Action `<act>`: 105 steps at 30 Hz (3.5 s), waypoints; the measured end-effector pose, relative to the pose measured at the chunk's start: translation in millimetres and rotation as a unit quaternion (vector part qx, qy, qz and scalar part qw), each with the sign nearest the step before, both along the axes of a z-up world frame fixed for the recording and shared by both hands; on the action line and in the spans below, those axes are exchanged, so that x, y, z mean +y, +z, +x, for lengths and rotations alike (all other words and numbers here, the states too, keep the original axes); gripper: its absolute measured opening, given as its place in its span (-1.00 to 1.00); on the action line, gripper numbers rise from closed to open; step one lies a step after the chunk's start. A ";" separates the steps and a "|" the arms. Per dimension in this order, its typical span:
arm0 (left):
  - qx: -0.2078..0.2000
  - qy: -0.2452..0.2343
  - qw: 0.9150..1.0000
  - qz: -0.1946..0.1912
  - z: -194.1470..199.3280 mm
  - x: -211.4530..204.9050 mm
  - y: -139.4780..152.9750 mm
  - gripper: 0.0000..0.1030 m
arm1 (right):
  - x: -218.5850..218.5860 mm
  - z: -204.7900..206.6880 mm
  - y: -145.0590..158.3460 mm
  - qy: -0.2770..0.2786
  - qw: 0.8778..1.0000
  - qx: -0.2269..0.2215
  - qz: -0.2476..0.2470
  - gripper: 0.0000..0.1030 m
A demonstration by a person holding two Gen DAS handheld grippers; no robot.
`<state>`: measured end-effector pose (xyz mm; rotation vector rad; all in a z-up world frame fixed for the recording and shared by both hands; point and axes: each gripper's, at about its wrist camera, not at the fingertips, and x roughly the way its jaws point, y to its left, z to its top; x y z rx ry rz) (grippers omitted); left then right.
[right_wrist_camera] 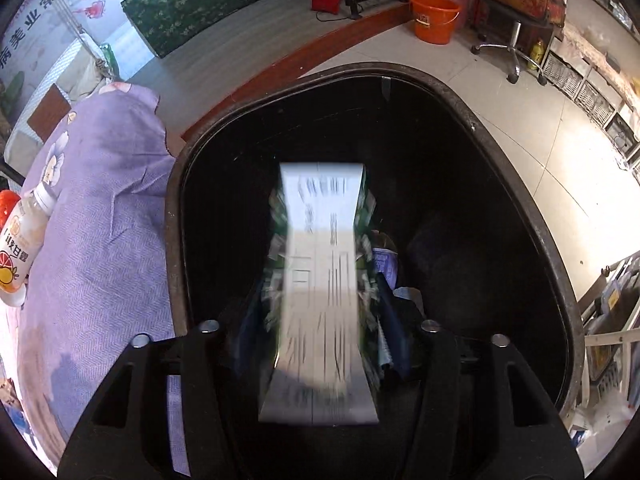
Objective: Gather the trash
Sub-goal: 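Carry the milk carton and yellow net over the black bin and release both, then return to the table and grasp the orange-label juice bottle with the right gripper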
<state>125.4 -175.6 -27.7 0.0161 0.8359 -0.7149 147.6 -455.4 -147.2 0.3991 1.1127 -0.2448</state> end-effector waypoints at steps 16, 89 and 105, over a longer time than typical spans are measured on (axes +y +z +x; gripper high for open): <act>0.045 -0.136 0.990 0.001 -1.8 -109.1 -11.9 -0.68 | -29.1 -89.4 58.5 -0.112 0.985 -0.091 -0.099 0.46; 0.003 0.321 0.946 0.050 6.2 189.7 -20.3 0.88 | 254.0 70.7 103.5 0.183 0.972 -0.092 0.112 0.61; 0.033 0.326 0.944 0.032 1.2 212.0 -38.4 0.88 | 248.7 135.2 34.4 0.002 0.936 0.013 0.351 0.60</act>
